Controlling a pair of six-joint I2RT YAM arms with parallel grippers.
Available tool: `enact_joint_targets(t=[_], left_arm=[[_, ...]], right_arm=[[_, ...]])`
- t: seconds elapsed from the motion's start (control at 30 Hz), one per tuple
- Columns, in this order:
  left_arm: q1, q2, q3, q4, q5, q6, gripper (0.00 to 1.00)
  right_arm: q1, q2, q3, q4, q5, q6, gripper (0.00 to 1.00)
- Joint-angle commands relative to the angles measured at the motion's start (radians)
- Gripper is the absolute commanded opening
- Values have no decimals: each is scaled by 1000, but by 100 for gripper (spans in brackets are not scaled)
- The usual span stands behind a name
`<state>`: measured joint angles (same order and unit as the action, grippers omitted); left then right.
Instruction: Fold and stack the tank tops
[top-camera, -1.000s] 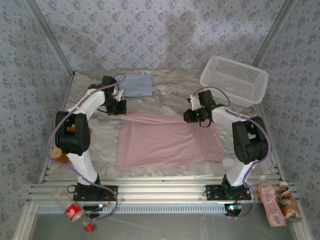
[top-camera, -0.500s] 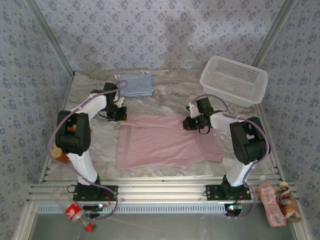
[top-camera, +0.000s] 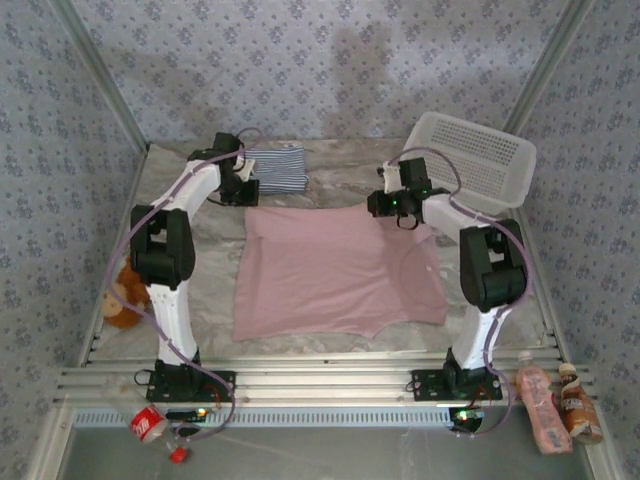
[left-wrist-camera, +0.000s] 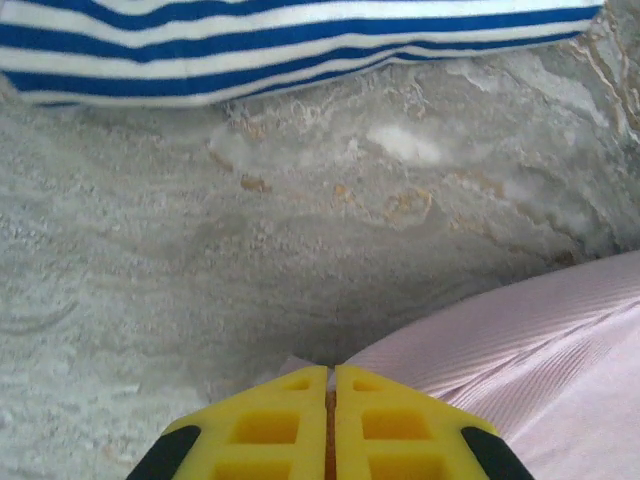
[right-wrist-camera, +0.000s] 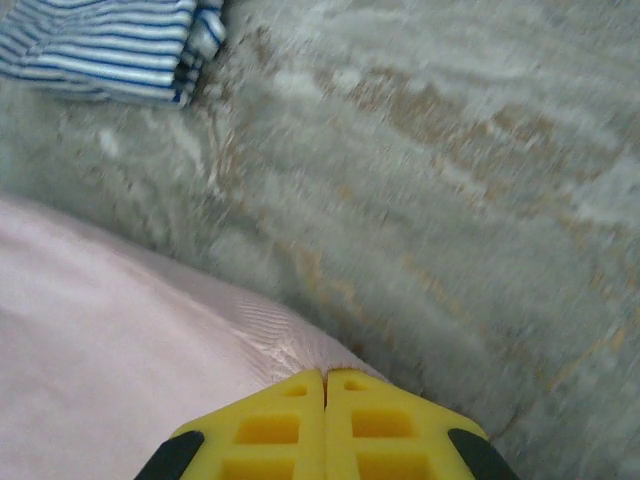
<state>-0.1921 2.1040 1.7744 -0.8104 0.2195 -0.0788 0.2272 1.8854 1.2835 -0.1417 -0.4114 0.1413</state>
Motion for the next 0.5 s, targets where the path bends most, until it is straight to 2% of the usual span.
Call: enact_joint_targets(t=[0.0, 0.23, 0.47], left_arm=[[2, 63, 62, -23, -21, 26, 8], [3, 110, 134, -26, -37, 39, 8], [-5, 0, -16, -1, -16, 59, 10]], right_arm=[[-9, 82, 78, -31, -1, -27, 8], [-19, 110, 102, -46, -23, -44, 7], [-22, 22, -26, -15, -63, -58, 8]])
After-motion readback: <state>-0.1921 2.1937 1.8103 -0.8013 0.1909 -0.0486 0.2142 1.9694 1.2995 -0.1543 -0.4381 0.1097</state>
